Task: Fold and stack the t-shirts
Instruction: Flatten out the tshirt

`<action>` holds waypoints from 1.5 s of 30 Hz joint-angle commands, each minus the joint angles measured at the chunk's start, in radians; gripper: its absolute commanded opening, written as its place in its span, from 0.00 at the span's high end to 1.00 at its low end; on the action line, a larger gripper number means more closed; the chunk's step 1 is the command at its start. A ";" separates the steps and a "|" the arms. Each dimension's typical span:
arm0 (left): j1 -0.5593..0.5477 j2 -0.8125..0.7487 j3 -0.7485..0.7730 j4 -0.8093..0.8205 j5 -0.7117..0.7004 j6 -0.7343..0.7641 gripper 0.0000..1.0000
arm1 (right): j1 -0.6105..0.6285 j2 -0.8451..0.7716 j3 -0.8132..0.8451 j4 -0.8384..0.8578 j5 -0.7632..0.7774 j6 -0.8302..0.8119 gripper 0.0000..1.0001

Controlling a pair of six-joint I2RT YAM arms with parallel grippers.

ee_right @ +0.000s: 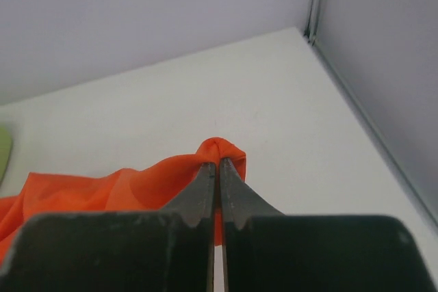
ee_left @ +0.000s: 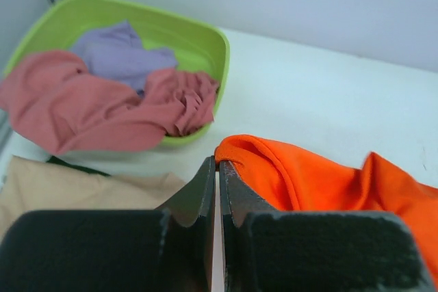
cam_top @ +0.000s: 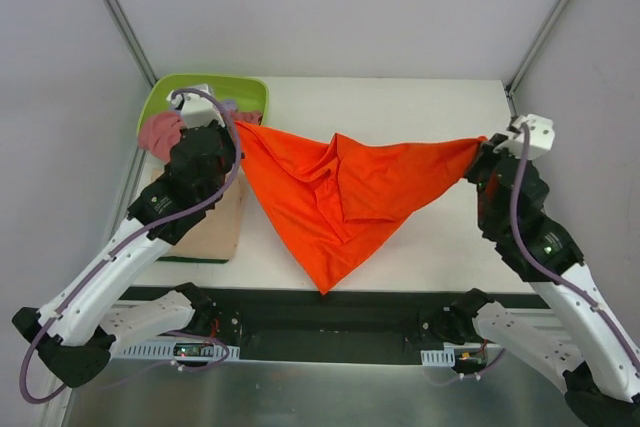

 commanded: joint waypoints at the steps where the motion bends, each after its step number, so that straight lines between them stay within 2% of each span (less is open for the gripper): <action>1: -0.008 -0.090 0.034 0.099 -0.096 0.156 1.00 | -0.016 -0.039 0.123 0.052 0.145 -0.199 0.99; 6: -0.008 -0.161 -0.091 0.129 -0.096 0.141 1.00 | -0.016 -0.095 0.059 -0.010 0.294 -0.163 1.00; 11: -0.001 -0.135 -0.217 0.146 -0.128 0.095 1.00 | -0.056 -0.114 -0.076 -0.071 0.296 -0.062 1.00; 14: 0.015 -0.100 -0.292 0.146 -0.096 0.026 1.00 | -0.123 -0.082 -0.159 -0.117 0.211 0.032 1.00; 19: 0.149 0.034 -0.368 0.146 0.134 -0.108 1.00 | -0.336 0.077 -0.271 -0.110 -0.115 0.090 0.97; 22: 0.187 0.123 -0.391 0.165 0.254 -0.143 1.00 | -0.399 0.225 -0.306 -0.082 -0.226 0.110 0.86; 23: 0.187 0.156 -0.389 0.165 0.266 -0.146 1.00 | -0.407 0.268 -0.305 -0.084 -0.237 0.118 0.80; 24: 0.187 0.186 -0.388 0.165 0.287 -0.144 1.00 | -0.407 0.300 -0.302 -0.090 -0.244 0.121 0.67; 26: 0.188 0.224 -0.383 0.165 0.309 -0.146 1.00 | -0.407 0.343 -0.281 -0.103 -0.273 0.113 0.32; 28: 0.188 0.240 -0.383 0.165 0.326 -0.153 1.00 | -0.401 0.340 -0.261 -0.108 -0.324 0.087 0.20; 30: 0.188 0.243 -0.385 0.166 0.331 -0.162 1.00 | -0.369 0.302 -0.260 -0.084 -0.398 0.048 0.03; 34: 0.188 0.234 -0.389 0.168 0.344 -0.161 1.00 | -0.202 0.222 -0.291 -0.007 -0.681 -0.064 0.04; 36: 0.187 0.221 -0.397 0.169 0.355 -0.162 1.00 | -0.087 0.231 -0.297 0.031 -0.851 -0.056 0.04; 37: 0.188 0.217 -0.403 0.171 0.360 -0.162 1.00 | -0.033 0.243 -0.299 0.056 -0.879 -0.045 0.04; 41: 0.188 0.200 -0.423 0.175 0.373 -0.165 1.00 | 0.192 0.386 -0.262 0.175 -0.871 -0.043 0.04; 45: 0.188 0.197 -0.447 0.177 0.386 -0.188 1.00 | 0.338 0.626 -0.123 0.216 -0.679 0.034 0.01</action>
